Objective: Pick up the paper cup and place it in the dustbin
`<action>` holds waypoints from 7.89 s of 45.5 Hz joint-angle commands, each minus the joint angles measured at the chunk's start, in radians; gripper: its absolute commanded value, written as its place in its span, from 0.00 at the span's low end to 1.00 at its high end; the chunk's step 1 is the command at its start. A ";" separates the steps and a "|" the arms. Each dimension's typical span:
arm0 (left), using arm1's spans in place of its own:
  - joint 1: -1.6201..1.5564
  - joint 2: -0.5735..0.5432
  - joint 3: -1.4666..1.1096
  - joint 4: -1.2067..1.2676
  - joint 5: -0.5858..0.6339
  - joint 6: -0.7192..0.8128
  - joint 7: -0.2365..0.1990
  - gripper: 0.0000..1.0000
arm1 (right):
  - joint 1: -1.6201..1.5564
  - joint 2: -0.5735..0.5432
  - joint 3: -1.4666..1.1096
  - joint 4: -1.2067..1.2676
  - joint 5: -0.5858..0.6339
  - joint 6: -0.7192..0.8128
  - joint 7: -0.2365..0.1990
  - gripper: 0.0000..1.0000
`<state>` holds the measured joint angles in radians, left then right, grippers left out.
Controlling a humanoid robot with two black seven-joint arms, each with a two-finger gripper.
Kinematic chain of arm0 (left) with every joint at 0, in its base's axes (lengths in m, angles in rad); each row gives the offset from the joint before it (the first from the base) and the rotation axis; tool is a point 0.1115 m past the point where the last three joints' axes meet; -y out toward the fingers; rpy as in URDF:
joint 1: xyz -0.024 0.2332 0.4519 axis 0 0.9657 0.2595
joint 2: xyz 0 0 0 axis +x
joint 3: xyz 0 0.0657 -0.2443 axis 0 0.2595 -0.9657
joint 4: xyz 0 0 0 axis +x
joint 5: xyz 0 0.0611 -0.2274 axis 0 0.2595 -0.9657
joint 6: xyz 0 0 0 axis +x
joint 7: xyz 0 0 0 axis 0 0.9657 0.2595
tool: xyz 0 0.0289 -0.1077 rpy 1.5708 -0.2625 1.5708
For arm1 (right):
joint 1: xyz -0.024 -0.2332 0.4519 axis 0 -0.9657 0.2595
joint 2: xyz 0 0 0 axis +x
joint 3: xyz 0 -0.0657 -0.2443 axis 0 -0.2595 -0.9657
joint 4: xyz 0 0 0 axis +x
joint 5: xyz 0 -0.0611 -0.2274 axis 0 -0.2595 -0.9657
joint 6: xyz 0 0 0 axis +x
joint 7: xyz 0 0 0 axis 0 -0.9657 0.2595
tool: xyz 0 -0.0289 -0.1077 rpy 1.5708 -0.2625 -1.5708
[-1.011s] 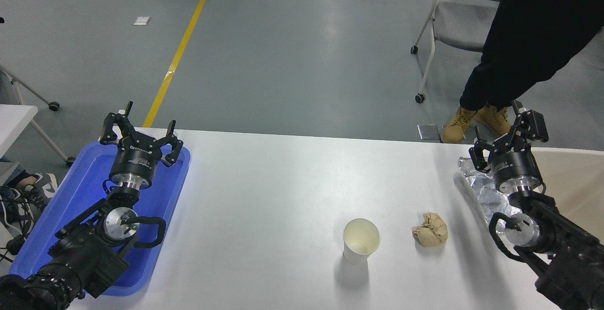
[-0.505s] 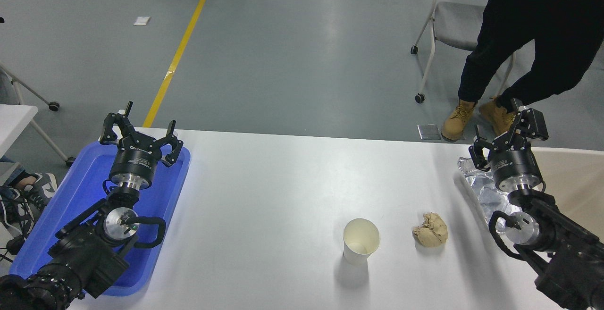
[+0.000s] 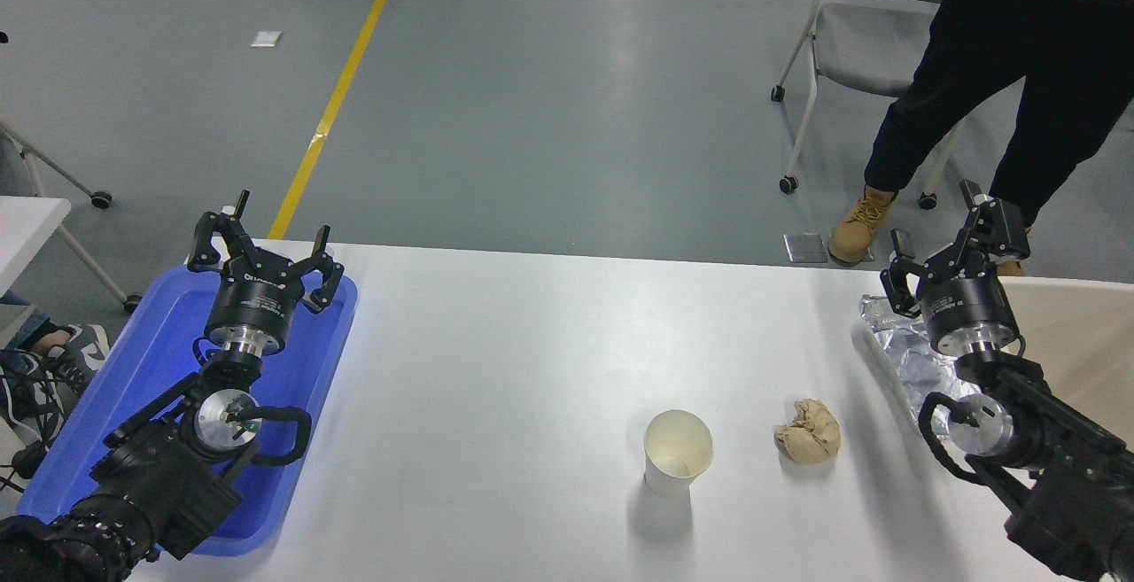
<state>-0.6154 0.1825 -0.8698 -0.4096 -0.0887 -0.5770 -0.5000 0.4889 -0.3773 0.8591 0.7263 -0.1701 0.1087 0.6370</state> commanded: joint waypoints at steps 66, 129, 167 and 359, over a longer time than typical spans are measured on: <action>-0.001 0.000 0.000 0.000 0.001 -0.001 0.000 1.00 | 1.387 -0.115 -2.126 0.145 -0.143 0.401 -0.214 1.00; 0.000 0.000 0.000 0.000 0.000 0.000 0.000 1.00 | 1.446 0.304 -2.066 0.555 -0.112 0.345 -0.214 1.00; -0.001 0.000 0.000 0.000 0.001 -0.001 0.000 1.00 | 1.054 0.377 -2.111 0.413 -0.112 0.097 -0.217 1.00; 0.000 0.000 0.000 0.000 0.000 0.000 0.000 1.00 | 0.738 -0.264 -2.257 -0.346 0.264 -0.102 -0.436 0.00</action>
<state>-0.6152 0.1825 -0.8698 -0.4096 -0.0883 -0.5774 -0.5001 1.4252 -0.5859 -1.4128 0.4565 0.0320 0.1427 0.2844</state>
